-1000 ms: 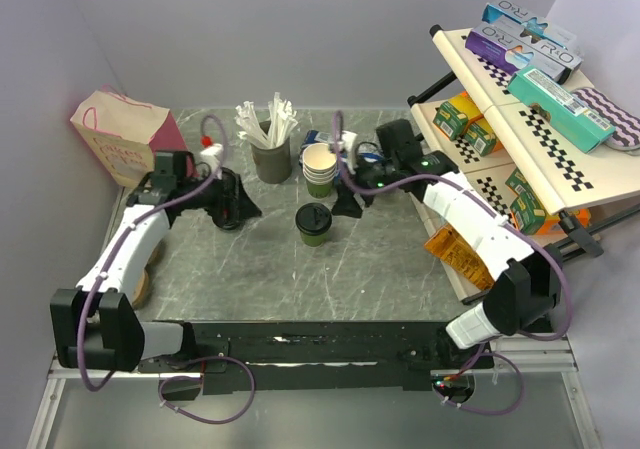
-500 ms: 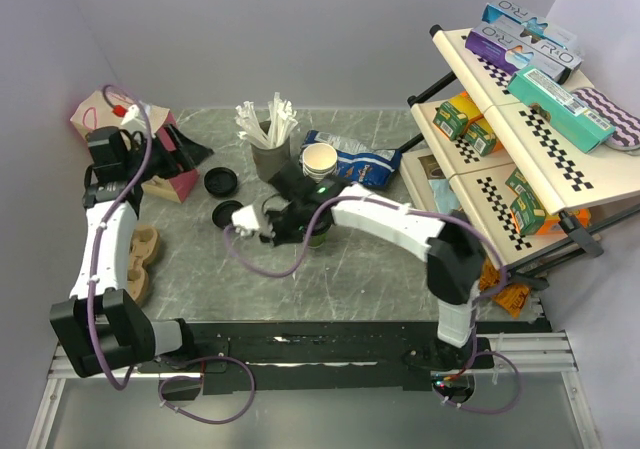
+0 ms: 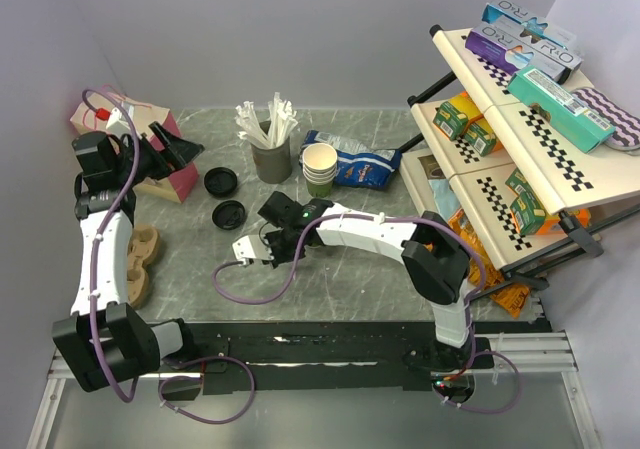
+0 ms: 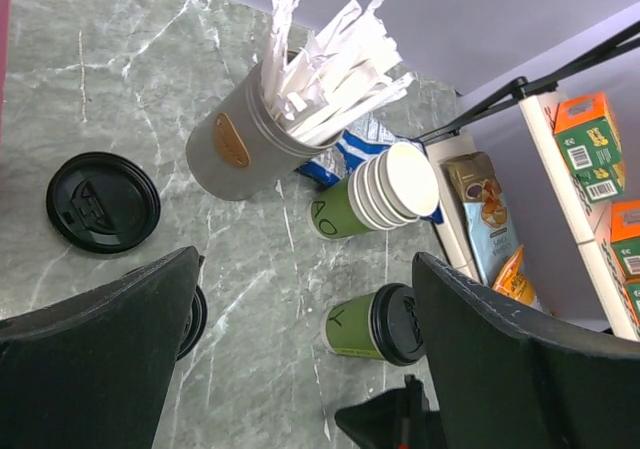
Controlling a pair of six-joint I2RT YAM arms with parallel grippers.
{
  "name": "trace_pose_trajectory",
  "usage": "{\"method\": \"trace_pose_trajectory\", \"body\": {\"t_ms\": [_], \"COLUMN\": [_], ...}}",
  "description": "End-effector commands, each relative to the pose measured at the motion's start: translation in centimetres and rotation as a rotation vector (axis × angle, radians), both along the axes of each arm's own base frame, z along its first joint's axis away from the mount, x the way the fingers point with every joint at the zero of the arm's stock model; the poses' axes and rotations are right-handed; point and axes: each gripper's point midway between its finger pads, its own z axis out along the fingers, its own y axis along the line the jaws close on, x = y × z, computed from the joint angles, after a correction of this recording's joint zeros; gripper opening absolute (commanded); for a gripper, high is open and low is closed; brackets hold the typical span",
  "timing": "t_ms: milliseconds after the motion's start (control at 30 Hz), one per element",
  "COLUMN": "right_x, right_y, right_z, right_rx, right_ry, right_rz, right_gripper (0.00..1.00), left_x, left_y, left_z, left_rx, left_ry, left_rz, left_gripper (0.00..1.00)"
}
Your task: Pack the takeout coffee
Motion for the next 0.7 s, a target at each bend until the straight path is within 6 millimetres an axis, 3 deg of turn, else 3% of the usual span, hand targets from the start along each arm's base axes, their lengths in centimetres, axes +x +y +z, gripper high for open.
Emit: {"method": "trace_pose_trajectory", "body": {"t_ms": [0, 667], "right_x": [2.7, 7.8], "right_y": [-0.8, -5.7], "right_z": [-0.9, -4.1], "right_rx": [-0.039, -0.159], "right_ry": [-0.102, -0.200], "right_rz": [-0.034, -0.172], "right_gripper": [0.00, 0.00], "left_x": [-0.7, -0.7], "left_y": [-0.7, -1.2], "left_z": [1.6, 0.9], "left_rx": [-0.016, -0.069], "left_ry": [-0.051, -0.033], "left_rz": [-0.033, -0.062], "left_gripper": [0.93, 0.92]}}
